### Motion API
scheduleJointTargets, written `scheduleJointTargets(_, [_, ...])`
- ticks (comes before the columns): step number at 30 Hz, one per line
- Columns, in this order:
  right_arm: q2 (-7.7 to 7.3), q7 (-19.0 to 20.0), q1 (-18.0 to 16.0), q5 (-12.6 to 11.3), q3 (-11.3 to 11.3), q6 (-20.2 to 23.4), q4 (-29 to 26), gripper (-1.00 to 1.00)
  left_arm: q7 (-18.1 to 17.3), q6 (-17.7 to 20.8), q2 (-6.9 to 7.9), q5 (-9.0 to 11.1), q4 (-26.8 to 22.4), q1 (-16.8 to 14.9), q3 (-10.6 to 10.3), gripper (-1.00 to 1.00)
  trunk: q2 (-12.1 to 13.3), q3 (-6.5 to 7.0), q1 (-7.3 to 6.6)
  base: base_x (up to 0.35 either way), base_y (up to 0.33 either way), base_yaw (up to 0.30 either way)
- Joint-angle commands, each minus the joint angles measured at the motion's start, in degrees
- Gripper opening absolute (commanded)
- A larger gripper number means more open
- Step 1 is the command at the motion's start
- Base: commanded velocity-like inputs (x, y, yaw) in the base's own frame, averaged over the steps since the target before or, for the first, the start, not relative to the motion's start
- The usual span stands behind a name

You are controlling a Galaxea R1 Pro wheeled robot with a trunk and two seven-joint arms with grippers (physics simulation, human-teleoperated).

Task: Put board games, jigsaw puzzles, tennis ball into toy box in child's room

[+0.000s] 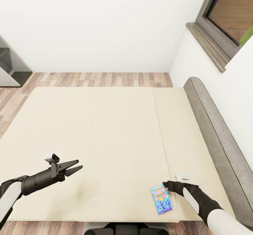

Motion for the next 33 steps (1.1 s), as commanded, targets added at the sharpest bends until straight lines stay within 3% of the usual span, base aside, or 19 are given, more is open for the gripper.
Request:
scheduleJointTargets(1, [0.0, 0.0, -0.02, -0.11, 0.29, 0.27, -0.08, 1.0, -0.2, 0.22, 0.01, -0.08, -0.01, -0.03, 0.02, 1.0, -0.09, -0.09, 0.03, 0.0, 0.0, 0.0])
scheduleJointTargets(27, [0.29, 0.46, 0.79, -0.49, 0.32, 0.54, -0.05, 1.0, -1.2, 0.8, 0.06, 0.32, -1.35, 0.01, -0.1, 1.0, -0.09, -0.67, 0.03, 0.0, 0.0, 0.0])
scheduleJointTargets(31, [0.34, 2.29, 0.79, -0.33, 0.38, 0.56, -0.05, 1.0, -2.86, 1.23, 0.27, 0.67, -2.94, 0.18, -0.24, 1.0, -0.09, -1.02, 0.03, 0.0, 0.0, 0.0])
scheduleJointTargets(33, [0.24, 4.07, 0.79, -0.26, 0.4, 0.57, -0.05, 1.0, -5.44, 1.39, 0.35, 0.73, -3.44, 0.25, -0.24, 1.0, -0.09, -1.21, 0.03, 0.0, 0.0, 0.0])
